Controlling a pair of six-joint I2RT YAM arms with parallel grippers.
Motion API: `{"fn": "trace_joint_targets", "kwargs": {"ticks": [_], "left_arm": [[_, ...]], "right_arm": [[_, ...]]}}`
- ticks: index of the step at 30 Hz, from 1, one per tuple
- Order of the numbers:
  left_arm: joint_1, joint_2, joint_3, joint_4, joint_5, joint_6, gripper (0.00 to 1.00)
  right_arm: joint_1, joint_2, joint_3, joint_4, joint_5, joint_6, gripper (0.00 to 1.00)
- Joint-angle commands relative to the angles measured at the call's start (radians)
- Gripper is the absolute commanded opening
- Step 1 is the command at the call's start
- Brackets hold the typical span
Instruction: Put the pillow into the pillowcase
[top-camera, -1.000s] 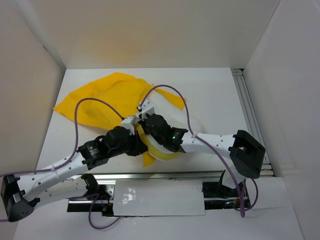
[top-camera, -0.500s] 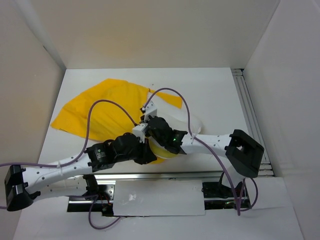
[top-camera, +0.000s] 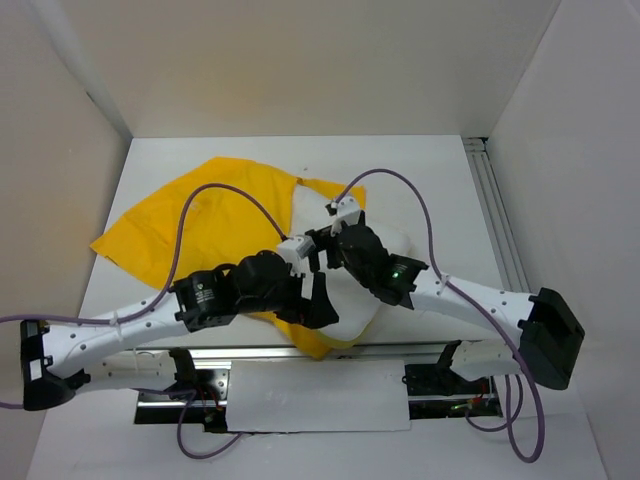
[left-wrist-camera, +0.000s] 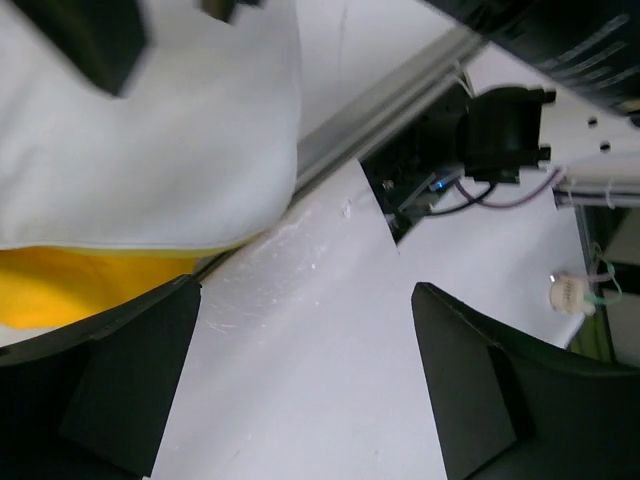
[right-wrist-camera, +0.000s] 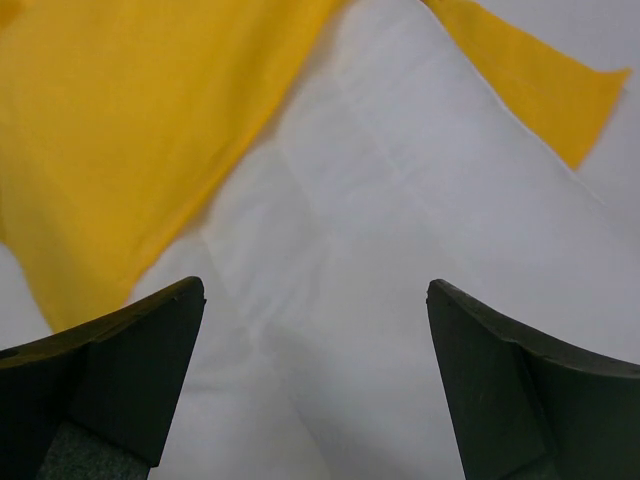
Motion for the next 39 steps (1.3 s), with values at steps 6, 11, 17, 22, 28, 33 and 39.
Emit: {"fn": "trace_joint_targets", "kwargs": {"ticks": [6,11,17,22,28,33,39], "left_arm": [[0.101,0.206,0.393,-0.442,-0.391,0.001,1.0],[0.312,0.512,0.651,-0.554,-0.474,0.072,1.0],[0.472,0.788,0.878,-0.564,-0.441,0.256,1.0],[0.506,0.985,1.067,-0.61,-0.483,0.36,1.0],[0.589,1.071,1.137,-0.62,-0.495,0.405,1.0],[0.599,1.102,1.11,-0.529,-0.509,0.486,1.0],[0.599,1.122,1.122,-0.448,-0.42,0.52,1.0]], "right_arm": [[-0.245,-0.108,-0.033,-0.117,-0.04,0.004,0.99],[-0.424,-0.051,0.03,-0.051,-0.357,-0.2,0.99],[-0.635,0.158,0.209,-0.08,-0.549,-0.249,0.99],[-0.679,0.307,0.364,-0.14,-0.781,-0.383,0.99],[-0.679,0.439,0.455,-0.172,-0.813,-0.415,0.99],[-0.679,0.513,0.481,-0.183,-0.865,-0.453,0.99],[-0.679,0.583,0.529,-0.183,-0.887,-0.482,0.99]]}}
